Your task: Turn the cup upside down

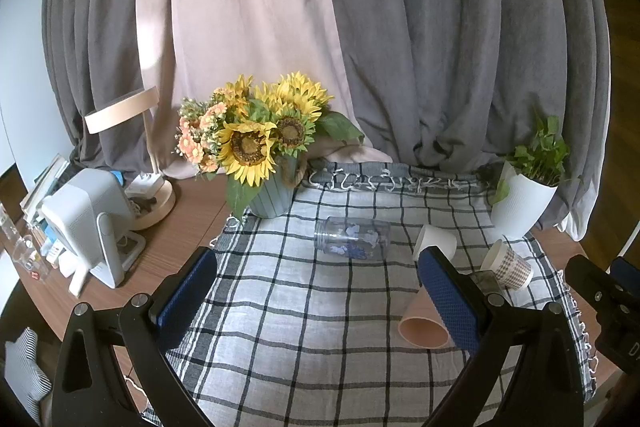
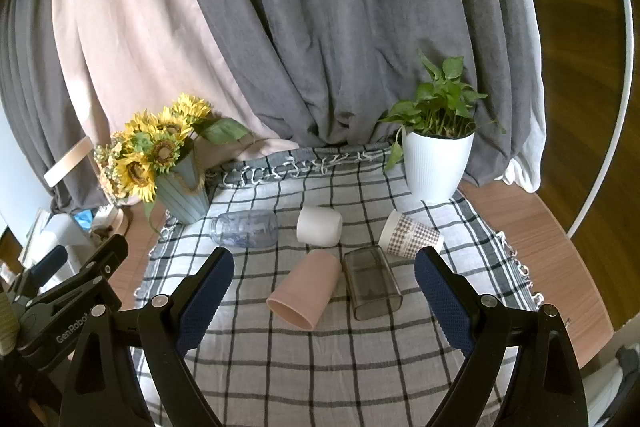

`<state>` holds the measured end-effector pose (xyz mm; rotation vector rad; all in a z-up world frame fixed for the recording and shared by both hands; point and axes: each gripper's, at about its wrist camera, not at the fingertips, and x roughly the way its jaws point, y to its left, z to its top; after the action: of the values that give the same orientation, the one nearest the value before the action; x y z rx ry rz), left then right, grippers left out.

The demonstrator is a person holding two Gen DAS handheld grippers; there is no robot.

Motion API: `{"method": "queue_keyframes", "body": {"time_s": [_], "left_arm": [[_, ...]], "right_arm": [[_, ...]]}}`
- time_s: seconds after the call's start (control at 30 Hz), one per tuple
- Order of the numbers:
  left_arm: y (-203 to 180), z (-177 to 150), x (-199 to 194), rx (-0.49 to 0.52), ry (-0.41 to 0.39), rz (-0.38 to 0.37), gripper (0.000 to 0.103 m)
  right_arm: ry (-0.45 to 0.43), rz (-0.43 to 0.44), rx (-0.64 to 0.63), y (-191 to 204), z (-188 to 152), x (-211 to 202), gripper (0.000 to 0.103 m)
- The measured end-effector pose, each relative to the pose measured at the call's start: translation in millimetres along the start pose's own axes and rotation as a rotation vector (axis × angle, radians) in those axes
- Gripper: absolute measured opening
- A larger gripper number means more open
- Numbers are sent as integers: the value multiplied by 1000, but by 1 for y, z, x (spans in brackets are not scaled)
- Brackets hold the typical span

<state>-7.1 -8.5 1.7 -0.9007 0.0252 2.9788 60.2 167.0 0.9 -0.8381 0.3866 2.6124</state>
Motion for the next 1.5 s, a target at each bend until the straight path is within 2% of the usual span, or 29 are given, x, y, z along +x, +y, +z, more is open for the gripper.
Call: {"method": "queue_keyframes", "body": {"time_s": [0.2,0.37,0.7,0.77,0.87,1.07,1.23,1.5], "left_arm": [[1,1,11,9,20,-4,103],[0,5,38,50,73,12,103],[14,6,99,88,200,-18,103],[16,6,109,95,219,-19,103],[18,5,122,103,234,-34,103],[26,2,141,97,269,-67,103],[32,1,152,94,286,-77,103],[36,-7,164,103,318,-73,103]], "right_arm": [[10,-1,-1,0,0,5,92],[36,26,22,2,3,27,92],[342,153,231,4,4,135,91],[416,177,277,5,2,155,85],[502,210,349,4,-5,177,83],[618,149,428,3,-16,206,80],[688,76,440,3,-25,227,80],[767,-78,345,14,-33,258,80]]}}
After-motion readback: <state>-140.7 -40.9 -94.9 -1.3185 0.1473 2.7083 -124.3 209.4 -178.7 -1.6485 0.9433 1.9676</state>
